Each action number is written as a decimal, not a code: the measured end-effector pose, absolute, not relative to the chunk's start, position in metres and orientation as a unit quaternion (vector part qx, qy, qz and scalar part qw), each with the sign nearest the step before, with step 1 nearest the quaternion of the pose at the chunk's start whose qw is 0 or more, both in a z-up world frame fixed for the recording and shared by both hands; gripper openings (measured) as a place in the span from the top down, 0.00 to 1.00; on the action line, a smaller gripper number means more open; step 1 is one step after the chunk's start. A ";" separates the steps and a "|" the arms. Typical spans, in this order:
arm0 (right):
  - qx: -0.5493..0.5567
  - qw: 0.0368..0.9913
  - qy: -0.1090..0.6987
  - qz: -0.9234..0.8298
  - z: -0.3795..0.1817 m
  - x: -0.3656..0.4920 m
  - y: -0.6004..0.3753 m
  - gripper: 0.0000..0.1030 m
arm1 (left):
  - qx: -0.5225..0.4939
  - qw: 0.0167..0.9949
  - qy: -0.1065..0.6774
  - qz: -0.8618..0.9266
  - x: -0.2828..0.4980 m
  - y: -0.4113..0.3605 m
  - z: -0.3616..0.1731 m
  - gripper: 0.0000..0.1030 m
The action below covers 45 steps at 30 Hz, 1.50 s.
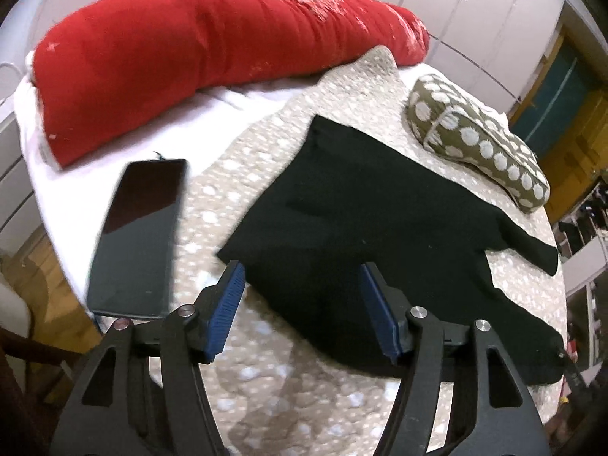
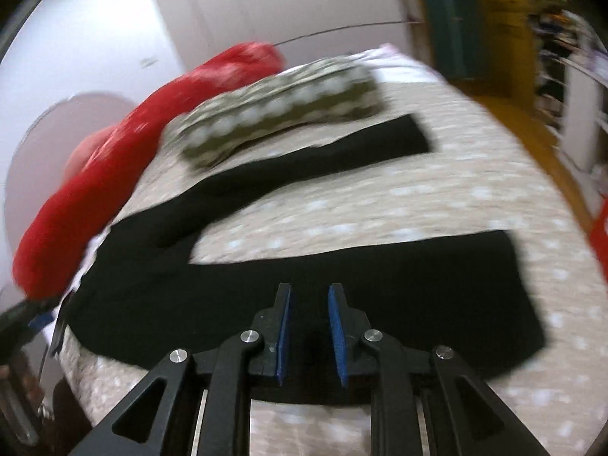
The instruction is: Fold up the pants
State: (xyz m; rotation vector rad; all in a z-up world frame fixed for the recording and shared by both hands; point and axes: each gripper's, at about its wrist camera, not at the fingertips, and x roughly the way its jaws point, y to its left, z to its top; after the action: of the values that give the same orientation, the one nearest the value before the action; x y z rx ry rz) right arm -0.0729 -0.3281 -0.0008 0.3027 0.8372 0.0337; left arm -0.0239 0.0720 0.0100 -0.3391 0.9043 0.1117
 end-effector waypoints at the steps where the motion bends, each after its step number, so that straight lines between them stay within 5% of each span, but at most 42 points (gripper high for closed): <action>1: 0.142 0.901 0.409 0.029 -0.004 -0.067 -0.319 0.82 | -0.163 0.883 0.438 0.049 -0.021 0.069 0.007 0.39; 10: 0.102 0.883 0.454 0.066 -0.037 -0.034 -0.279 0.71 | -0.117 0.870 0.475 0.055 0.011 0.047 -0.037 0.32; 16: 0.094 0.888 0.438 0.104 -0.016 -0.007 -0.270 0.66 | -0.125 0.881 0.454 0.050 0.023 0.052 -0.016 0.32; 27: -0.091 0.887 0.403 0.204 0.007 0.127 -0.202 0.59 | -0.160 0.872 0.461 0.022 0.108 0.064 -0.005 0.32; 41: -0.139 0.802 0.491 0.310 -0.050 0.230 -0.175 0.51 | -0.185 0.859 0.478 0.014 0.144 0.075 -0.042 0.28; 43: -0.132 0.804 0.488 0.312 -0.051 0.229 -0.176 0.57 | -0.188 0.859 0.476 0.013 0.144 0.076 -0.043 0.28; 44: -0.121 0.804 0.487 0.318 -0.050 0.226 -0.176 0.76 | -0.190 0.859 0.475 0.012 0.144 0.077 -0.042 0.28; 45: -0.108 0.803 0.486 0.328 -0.049 0.222 -0.176 0.82 | -0.196 0.860 0.472 0.012 0.142 0.078 -0.041 0.28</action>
State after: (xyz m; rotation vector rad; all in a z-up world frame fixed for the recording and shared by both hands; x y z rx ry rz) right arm 0.2218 -0.1765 -0.0486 -0.2314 1.0410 0.7026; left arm 0.1421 0.0781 -0.0413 -0.4118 0.9903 0.0255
